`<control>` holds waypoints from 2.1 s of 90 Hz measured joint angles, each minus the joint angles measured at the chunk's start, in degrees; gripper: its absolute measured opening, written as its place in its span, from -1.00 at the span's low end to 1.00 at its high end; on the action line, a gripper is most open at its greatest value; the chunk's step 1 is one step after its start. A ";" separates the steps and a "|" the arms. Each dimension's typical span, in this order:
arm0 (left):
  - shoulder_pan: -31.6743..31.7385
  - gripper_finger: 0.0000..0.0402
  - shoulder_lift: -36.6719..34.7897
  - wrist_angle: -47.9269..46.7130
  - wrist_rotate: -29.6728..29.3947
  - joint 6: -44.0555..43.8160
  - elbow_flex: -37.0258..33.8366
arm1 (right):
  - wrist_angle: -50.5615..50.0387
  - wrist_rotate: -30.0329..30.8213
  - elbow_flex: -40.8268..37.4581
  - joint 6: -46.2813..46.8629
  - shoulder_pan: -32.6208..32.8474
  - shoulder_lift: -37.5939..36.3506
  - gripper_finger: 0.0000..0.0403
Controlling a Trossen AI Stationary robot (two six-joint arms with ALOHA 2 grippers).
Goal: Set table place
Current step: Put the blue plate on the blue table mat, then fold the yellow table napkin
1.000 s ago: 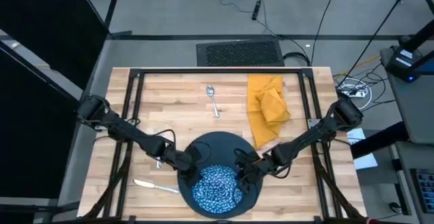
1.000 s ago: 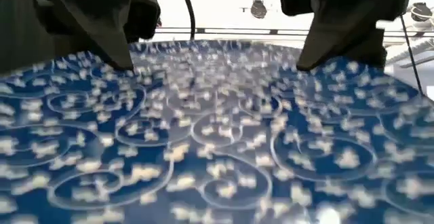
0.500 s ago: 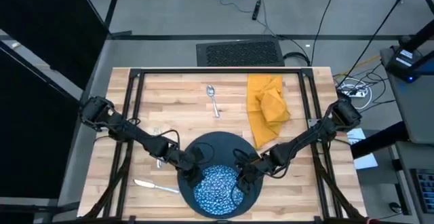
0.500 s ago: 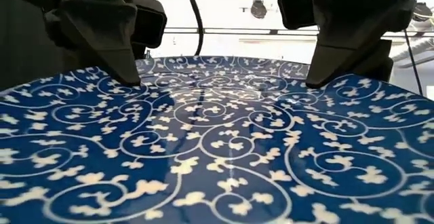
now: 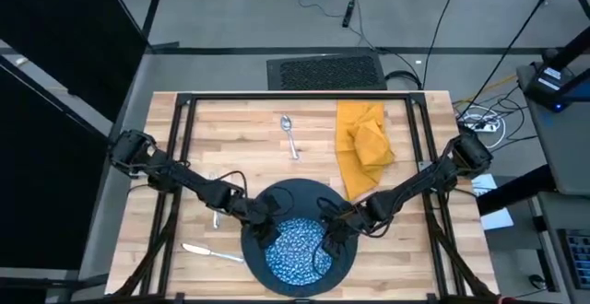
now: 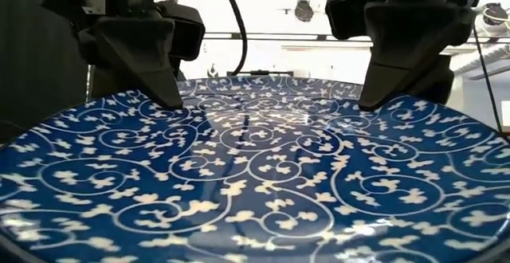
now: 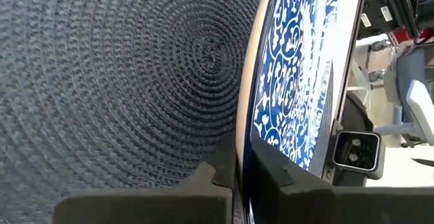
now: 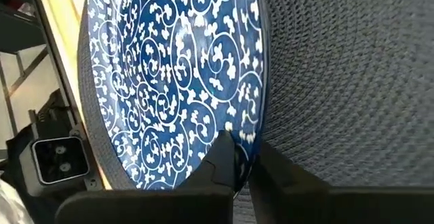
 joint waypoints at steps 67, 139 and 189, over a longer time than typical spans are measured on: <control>1.03 -0.71 0.15 -0.09 -5.30 0.42 0.00 | -3.37 3.30 -0.28 -2.02 -0.81 0.52 -0.38; 6.94 -0.70 0.11 -9.25 -0.11 6.14 -0.02 | -6.99 5.74 -0.15 -11.62 -5.80 0.19 -0.37; 18.27 -0.71 -20.78 -19.85 -6.21 19.04 -0.02 | -25.65 26.28 -0.04 -32.71 -9.65 -19.42 -0.37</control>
